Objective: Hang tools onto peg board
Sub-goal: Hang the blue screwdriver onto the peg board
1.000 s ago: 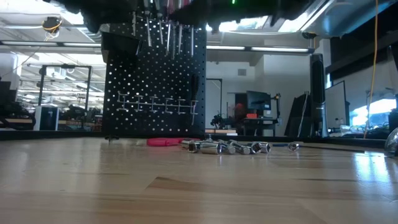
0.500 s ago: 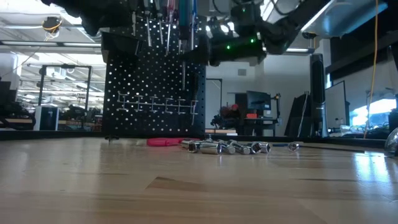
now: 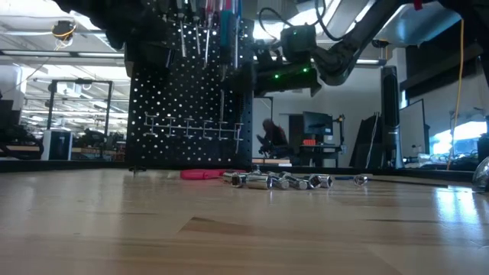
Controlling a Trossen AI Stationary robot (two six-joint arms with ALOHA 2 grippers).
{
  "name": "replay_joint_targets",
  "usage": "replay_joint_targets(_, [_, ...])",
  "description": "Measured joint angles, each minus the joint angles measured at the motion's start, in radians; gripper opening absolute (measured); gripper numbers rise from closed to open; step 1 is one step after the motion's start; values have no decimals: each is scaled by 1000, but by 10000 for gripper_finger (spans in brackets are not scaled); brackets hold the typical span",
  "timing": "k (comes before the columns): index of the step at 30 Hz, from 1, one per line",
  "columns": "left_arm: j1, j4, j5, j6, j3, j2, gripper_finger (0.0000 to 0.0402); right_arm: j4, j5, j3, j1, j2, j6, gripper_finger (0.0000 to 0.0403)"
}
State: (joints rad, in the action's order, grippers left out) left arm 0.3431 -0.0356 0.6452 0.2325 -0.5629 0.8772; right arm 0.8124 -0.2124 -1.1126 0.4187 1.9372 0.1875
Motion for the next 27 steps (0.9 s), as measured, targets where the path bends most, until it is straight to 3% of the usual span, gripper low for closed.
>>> replay_joint_targets(17, [1,21,-1,-7,0,3,130,91,36,0,-12,24,-6,17])
replay_joint_targets(27, [1,15,-1,-7,0,3,130,56,87,0,-10,23,12,18])
